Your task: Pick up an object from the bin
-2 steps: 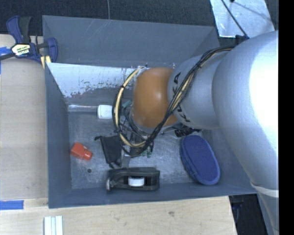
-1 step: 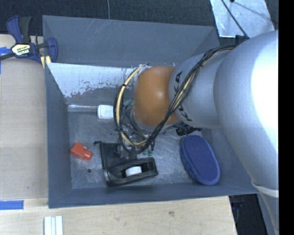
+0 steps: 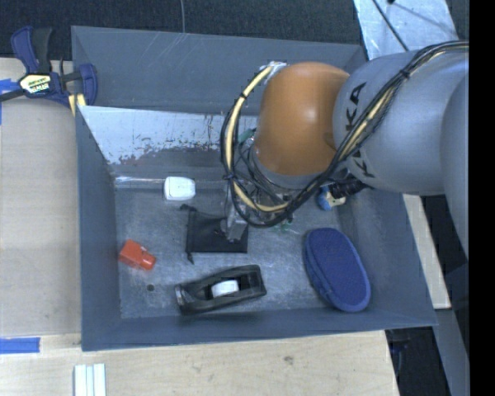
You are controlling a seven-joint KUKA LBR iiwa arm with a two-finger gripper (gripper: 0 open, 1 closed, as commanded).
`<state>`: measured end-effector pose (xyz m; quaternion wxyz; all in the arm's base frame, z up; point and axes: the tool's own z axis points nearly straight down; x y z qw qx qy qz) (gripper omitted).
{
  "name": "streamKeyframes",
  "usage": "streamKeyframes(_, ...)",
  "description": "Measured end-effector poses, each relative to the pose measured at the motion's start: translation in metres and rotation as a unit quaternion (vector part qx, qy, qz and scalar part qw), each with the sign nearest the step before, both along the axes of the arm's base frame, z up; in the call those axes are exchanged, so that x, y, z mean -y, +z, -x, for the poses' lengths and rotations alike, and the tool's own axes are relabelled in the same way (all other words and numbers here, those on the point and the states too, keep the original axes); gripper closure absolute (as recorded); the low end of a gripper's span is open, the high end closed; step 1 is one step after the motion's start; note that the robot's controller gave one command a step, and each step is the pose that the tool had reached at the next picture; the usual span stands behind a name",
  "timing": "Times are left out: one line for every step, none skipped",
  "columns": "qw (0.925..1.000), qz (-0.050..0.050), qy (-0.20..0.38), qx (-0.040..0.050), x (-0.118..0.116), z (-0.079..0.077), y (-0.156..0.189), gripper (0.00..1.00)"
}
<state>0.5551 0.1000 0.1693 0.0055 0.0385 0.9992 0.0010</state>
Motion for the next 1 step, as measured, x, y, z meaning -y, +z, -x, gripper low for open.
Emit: streamKeyframes(1.0,0.0,-0.002,-0.0005,0.0027,0.0326,0.0729,1.0)
